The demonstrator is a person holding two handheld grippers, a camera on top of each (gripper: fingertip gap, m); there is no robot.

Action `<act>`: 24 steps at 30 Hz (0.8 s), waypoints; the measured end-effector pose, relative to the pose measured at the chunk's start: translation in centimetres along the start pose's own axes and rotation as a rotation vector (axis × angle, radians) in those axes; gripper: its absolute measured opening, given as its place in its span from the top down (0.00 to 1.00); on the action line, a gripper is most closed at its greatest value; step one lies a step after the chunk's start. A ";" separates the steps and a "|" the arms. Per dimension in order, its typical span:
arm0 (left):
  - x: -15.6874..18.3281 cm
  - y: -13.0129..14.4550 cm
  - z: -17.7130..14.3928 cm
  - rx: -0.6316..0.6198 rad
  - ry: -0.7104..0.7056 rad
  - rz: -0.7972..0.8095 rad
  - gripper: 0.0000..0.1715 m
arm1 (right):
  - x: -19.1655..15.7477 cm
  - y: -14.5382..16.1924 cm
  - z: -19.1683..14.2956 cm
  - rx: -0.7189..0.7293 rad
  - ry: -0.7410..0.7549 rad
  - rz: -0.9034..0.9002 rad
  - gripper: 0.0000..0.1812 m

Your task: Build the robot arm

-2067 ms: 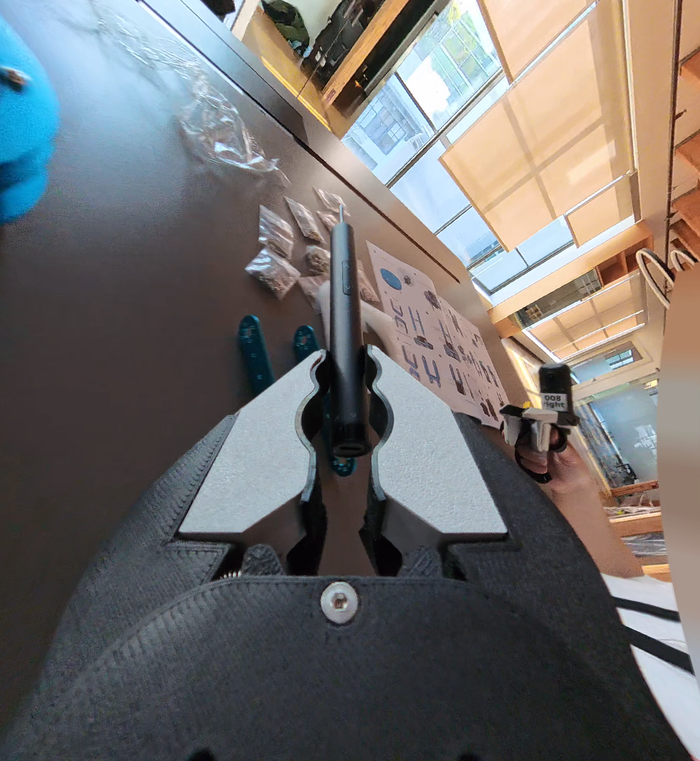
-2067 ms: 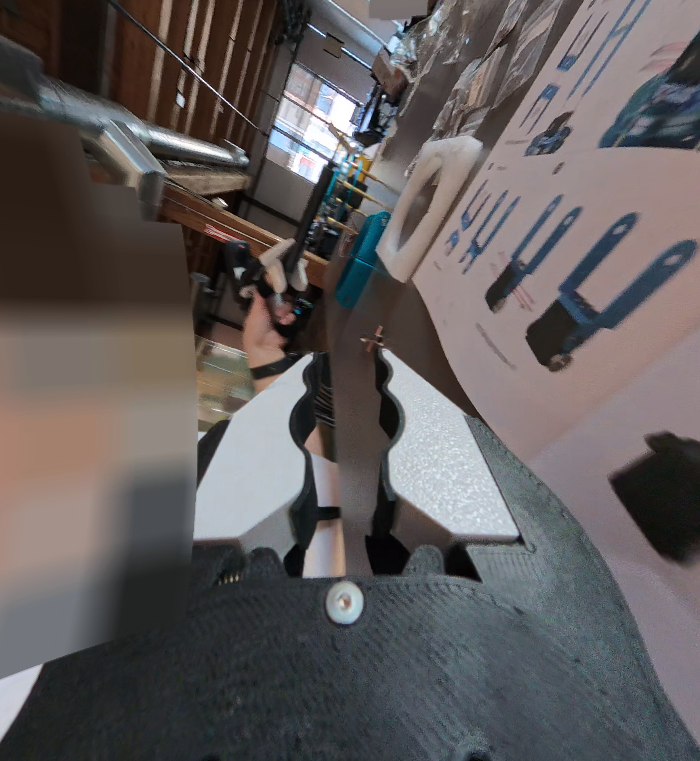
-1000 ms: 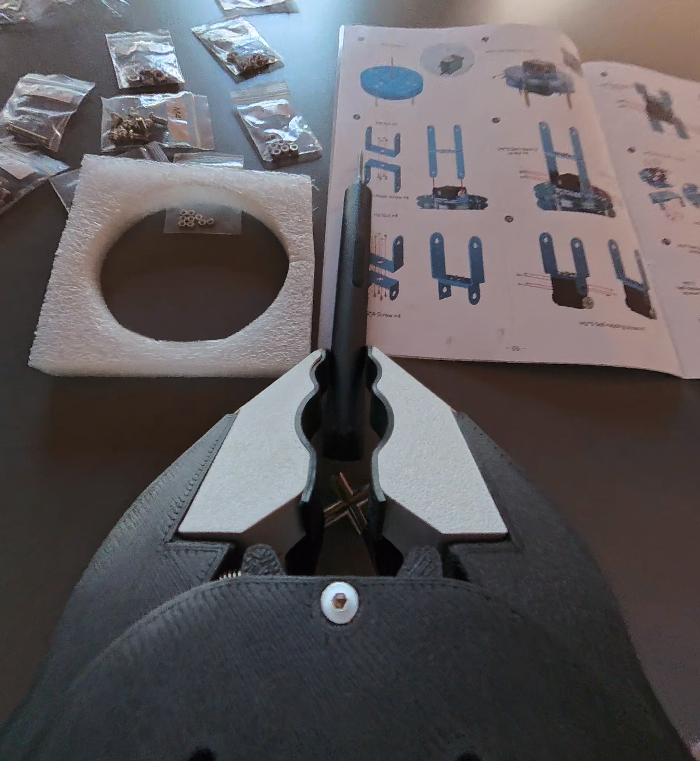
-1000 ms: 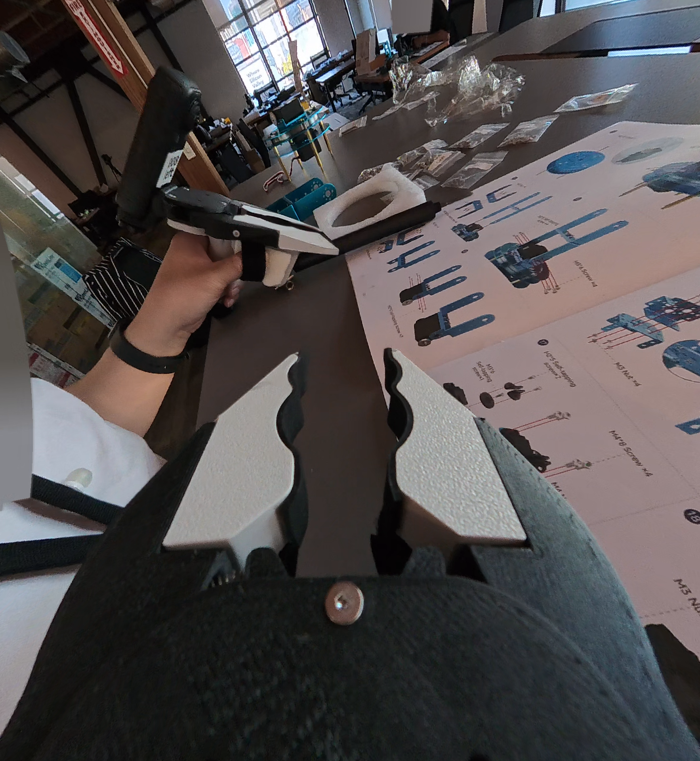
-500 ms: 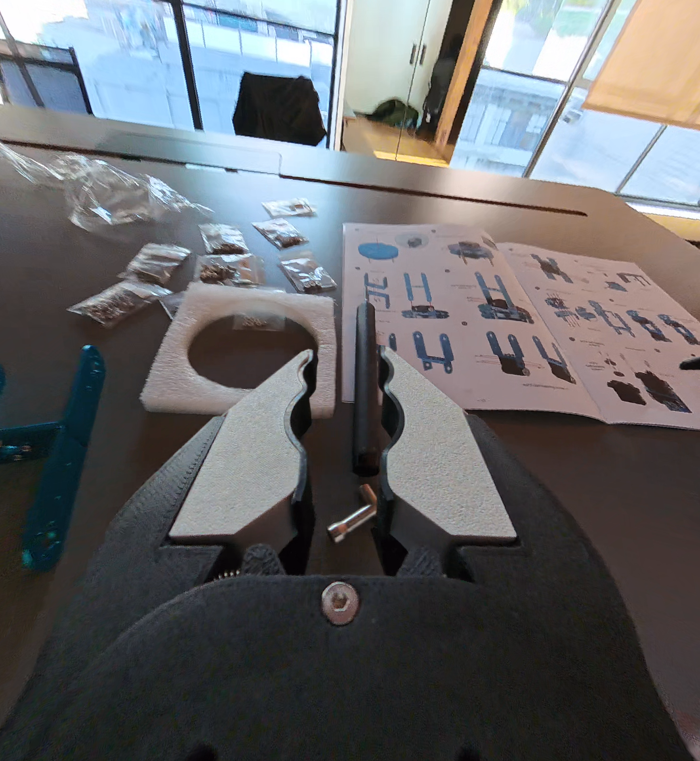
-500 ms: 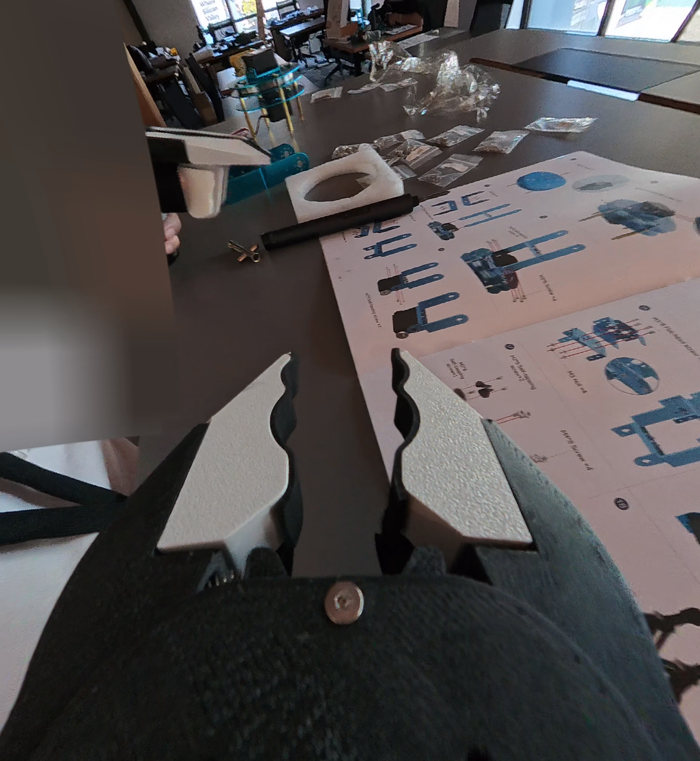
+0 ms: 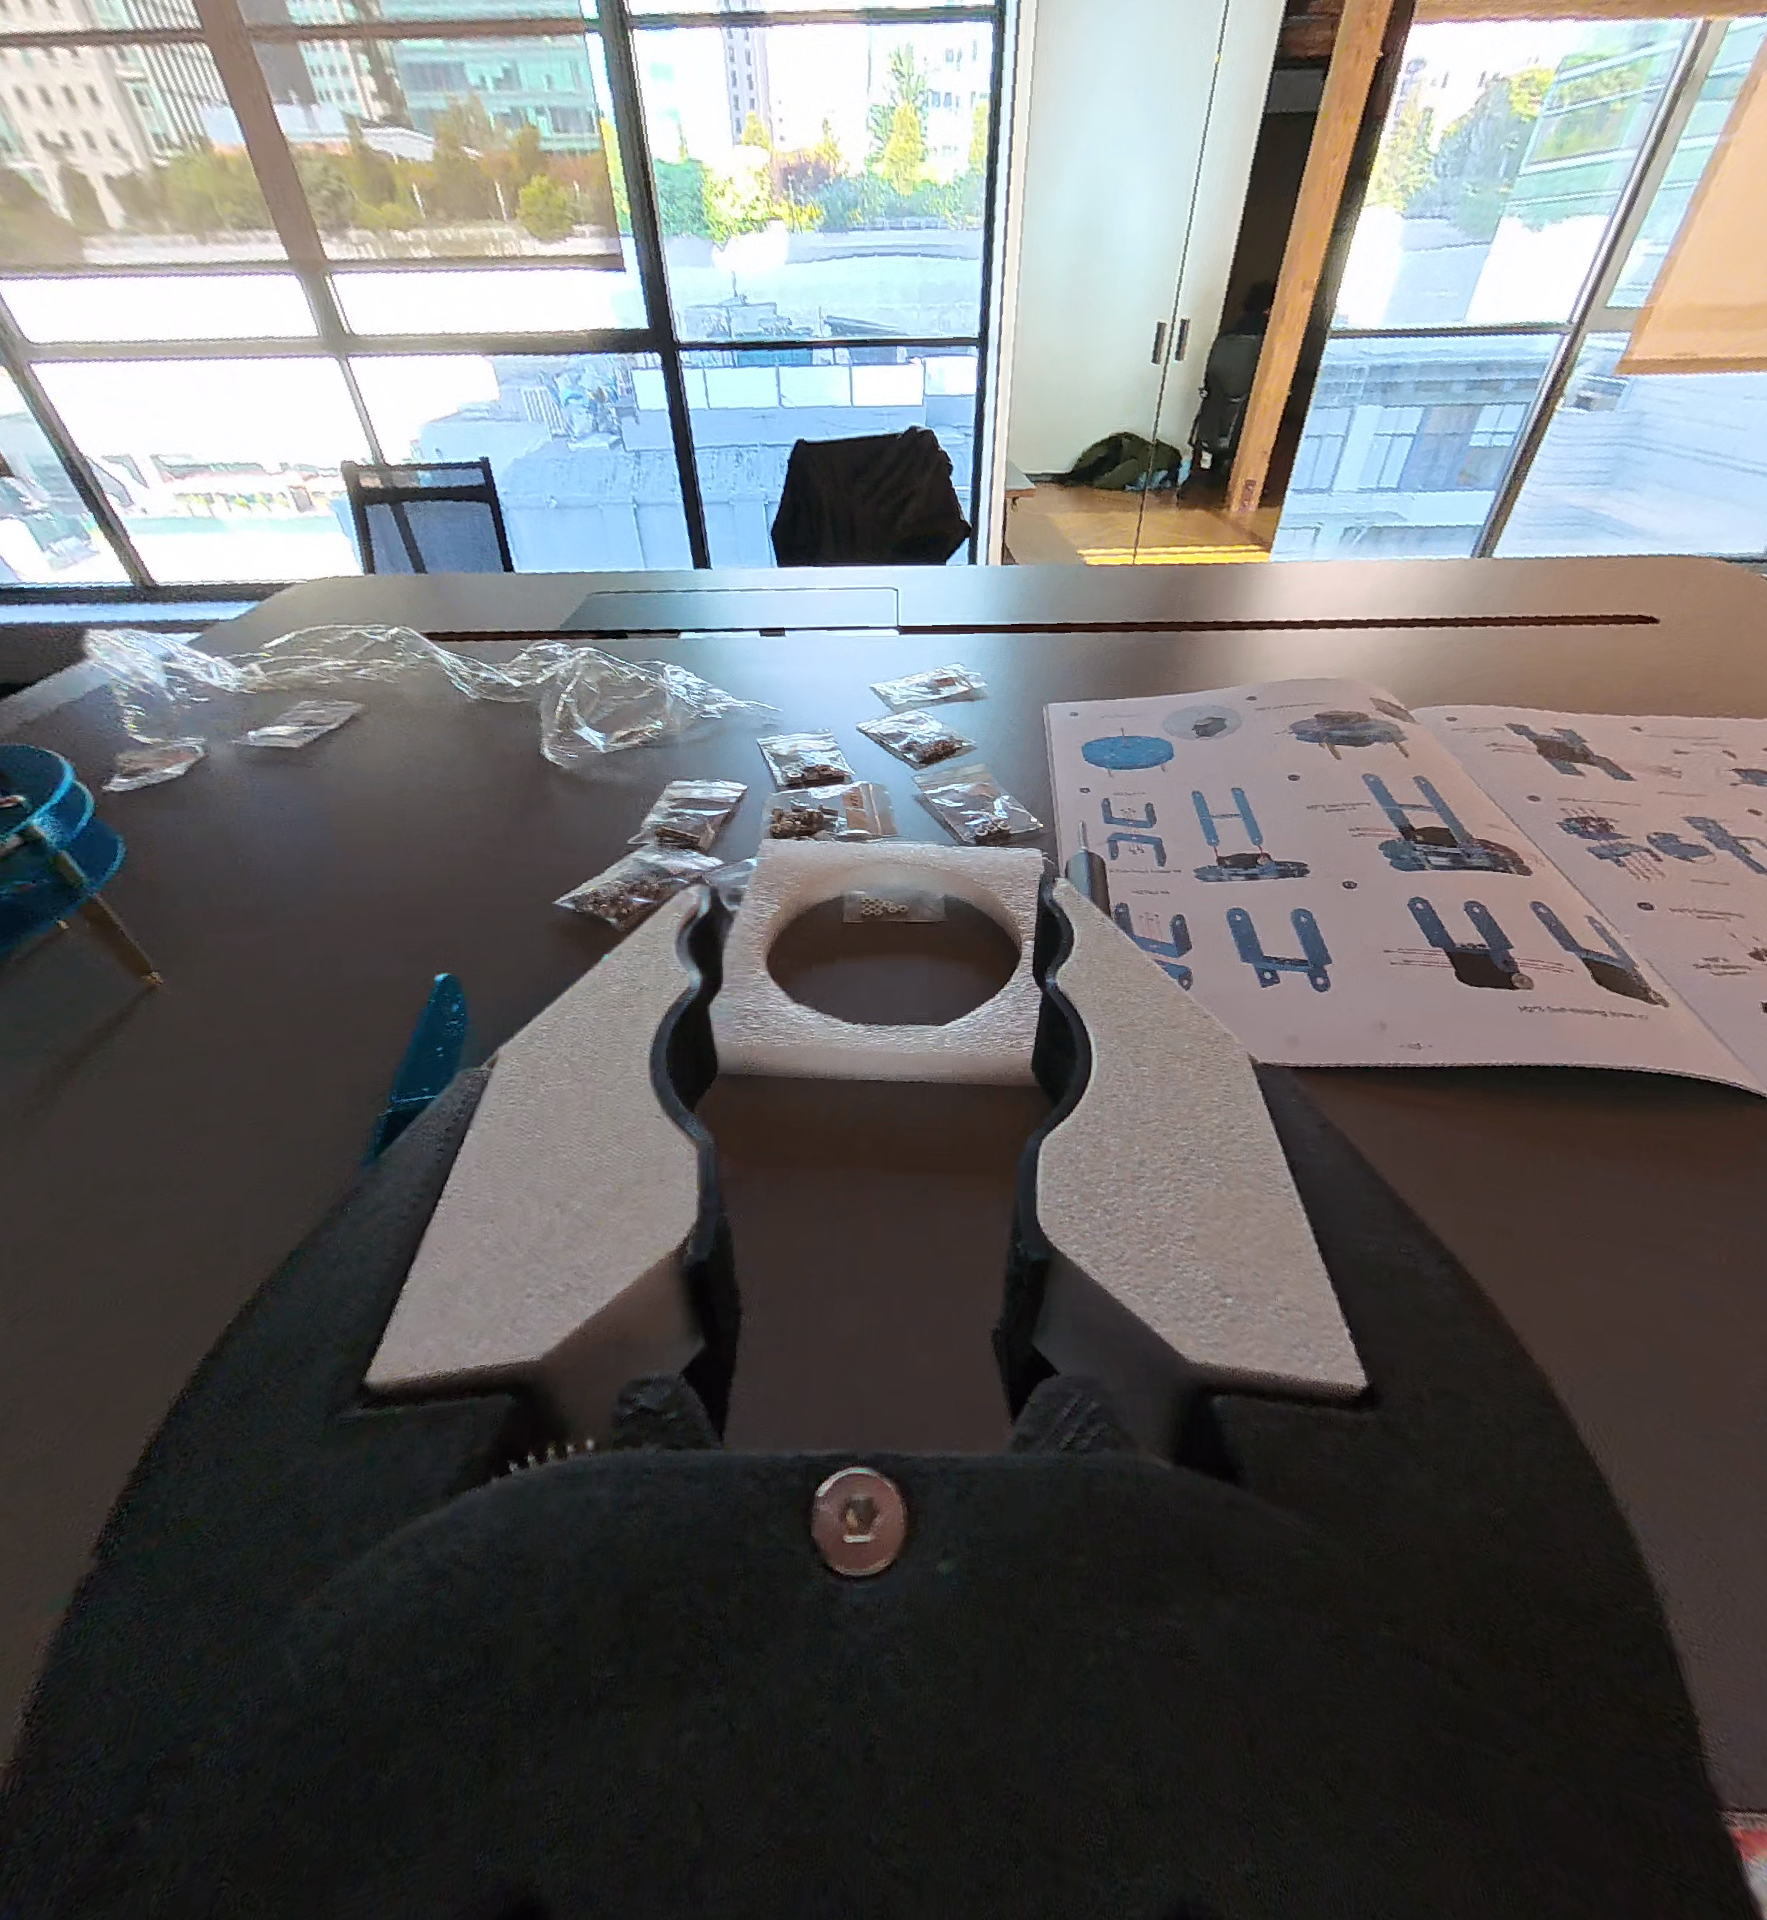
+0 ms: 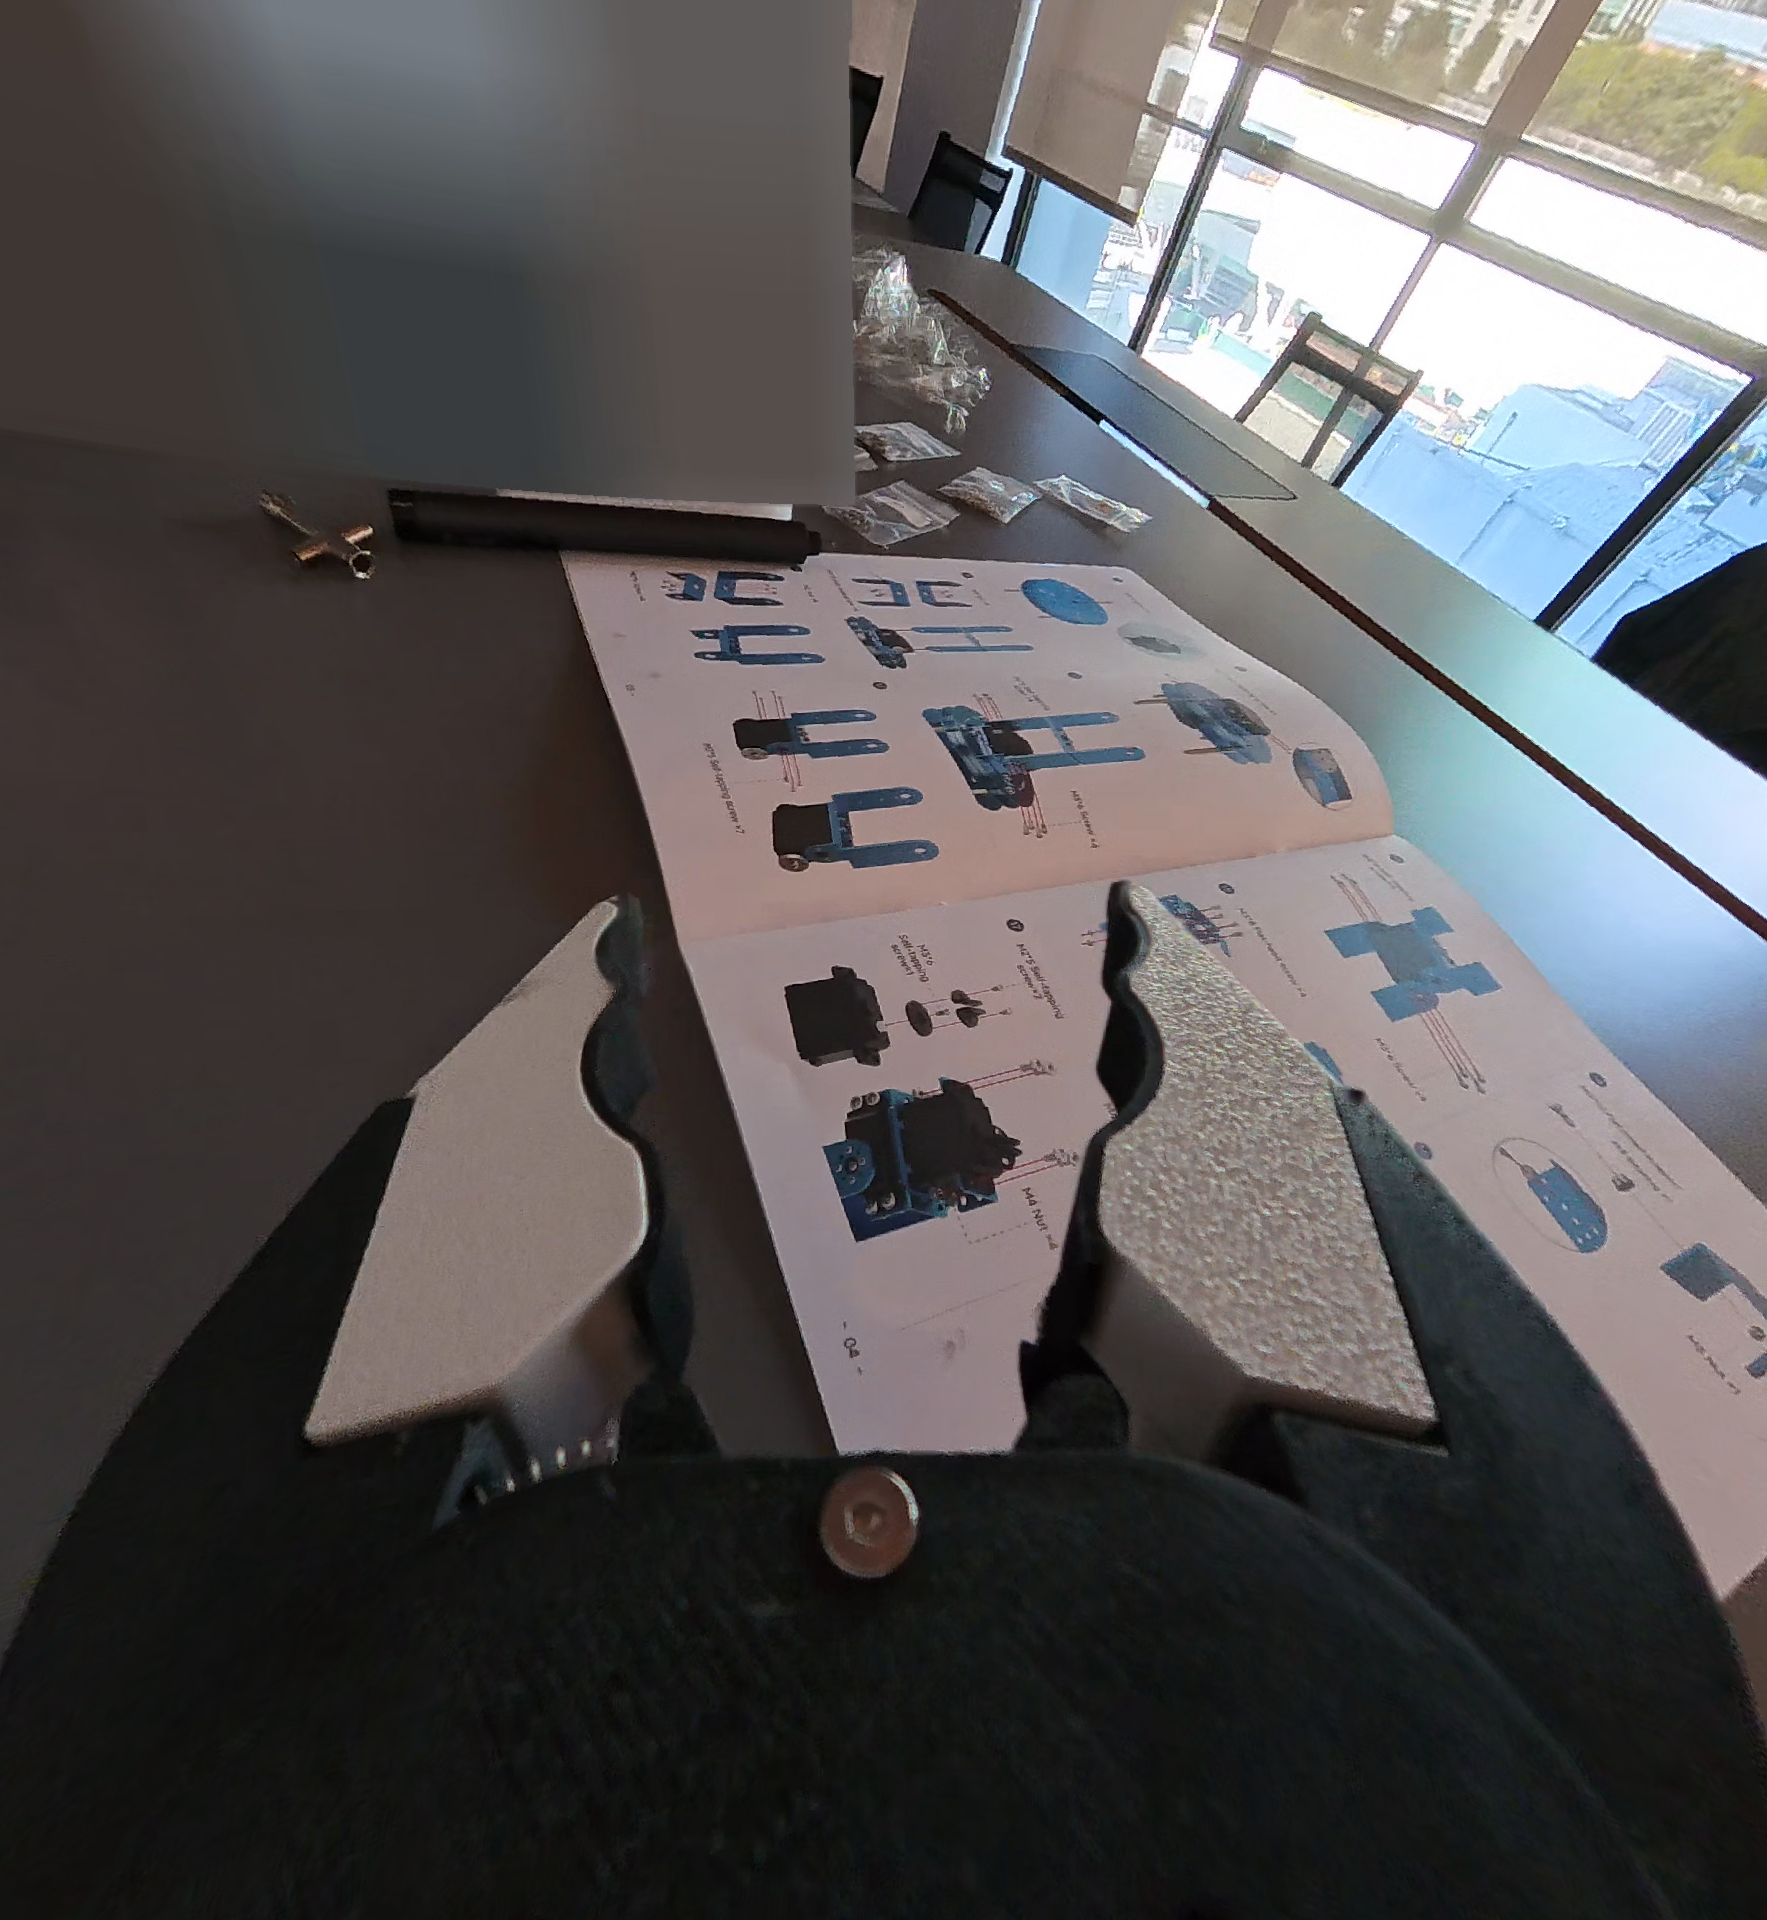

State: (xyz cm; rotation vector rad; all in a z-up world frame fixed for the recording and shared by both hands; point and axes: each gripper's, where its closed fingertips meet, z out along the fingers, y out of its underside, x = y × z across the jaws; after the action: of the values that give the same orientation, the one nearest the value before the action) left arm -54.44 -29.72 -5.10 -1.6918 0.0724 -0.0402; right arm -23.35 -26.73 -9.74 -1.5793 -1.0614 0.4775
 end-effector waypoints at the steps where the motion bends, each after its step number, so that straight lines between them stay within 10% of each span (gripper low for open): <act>1: -0.3 -0.1 -0.2 0.011 -0.016 0.006 0.63 | -0.2 0.1 0.2 -0.006 0.000 -0.013 0.49; 24: -0.7 -0.7 -4.4 0.071 -0.071 -0.002 0.48 | -2.3 2.0 1.3 -0.155 0.021 -0.215 0.54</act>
State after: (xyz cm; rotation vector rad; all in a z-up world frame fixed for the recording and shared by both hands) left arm -55.42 -33.98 -3.85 -1.6211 0.0156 0.0158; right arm -24.76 -27.82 -12.51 -1.5781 -1.2607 0.2368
